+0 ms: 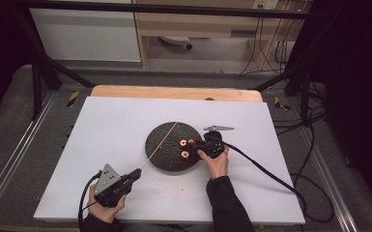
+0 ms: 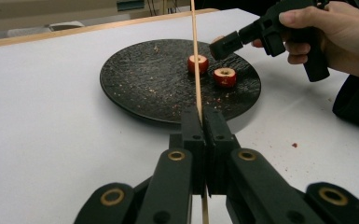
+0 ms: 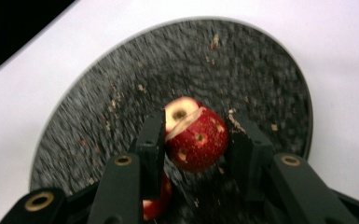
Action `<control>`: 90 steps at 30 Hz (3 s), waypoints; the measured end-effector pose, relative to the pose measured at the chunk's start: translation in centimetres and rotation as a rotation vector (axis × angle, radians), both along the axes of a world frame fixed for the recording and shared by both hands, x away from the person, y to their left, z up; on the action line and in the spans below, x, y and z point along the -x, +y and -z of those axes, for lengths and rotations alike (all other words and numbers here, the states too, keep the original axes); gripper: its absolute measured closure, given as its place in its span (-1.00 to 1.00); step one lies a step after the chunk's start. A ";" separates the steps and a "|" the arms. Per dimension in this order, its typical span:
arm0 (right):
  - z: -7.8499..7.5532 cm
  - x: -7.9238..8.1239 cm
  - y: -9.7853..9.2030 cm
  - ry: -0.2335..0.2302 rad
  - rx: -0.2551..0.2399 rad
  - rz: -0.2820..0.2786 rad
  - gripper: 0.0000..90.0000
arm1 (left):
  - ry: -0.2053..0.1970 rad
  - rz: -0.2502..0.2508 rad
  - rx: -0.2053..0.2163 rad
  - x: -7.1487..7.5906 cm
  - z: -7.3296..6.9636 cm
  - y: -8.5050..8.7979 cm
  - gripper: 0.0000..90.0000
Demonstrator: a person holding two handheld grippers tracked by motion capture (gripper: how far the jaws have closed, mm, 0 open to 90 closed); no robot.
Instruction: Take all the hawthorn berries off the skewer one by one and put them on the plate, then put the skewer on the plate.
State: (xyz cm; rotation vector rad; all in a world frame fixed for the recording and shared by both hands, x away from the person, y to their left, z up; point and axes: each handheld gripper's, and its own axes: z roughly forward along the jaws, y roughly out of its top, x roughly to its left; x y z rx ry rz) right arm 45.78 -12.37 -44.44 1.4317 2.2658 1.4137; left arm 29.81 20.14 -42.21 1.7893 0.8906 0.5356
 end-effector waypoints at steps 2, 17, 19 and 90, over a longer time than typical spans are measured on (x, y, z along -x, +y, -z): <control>0.3 0.1 0.0 0.000 0.010 -0.004 0.35 | 0.001 0.001 -0.003 0.0 0.0 0.0 0.96; -1.6 2.2 -1.7 -0.076 0.028 -0.030 -0.17 | 0.017 -0.005 -0.001 -0.4 0.0 0.2 0.96; -1.9 2.8 -2.1 -0.094 0.033 -0.042 -0.31 | 0.021 -0.005 -0.003 -0.4 0.0 0.2 0.96; 1.1 9.3 -11.1 -0.148 0.176 -0.043 -0.97 | 0.184 -0.121 -0.220 -8.5 1.7 -7.7 0.96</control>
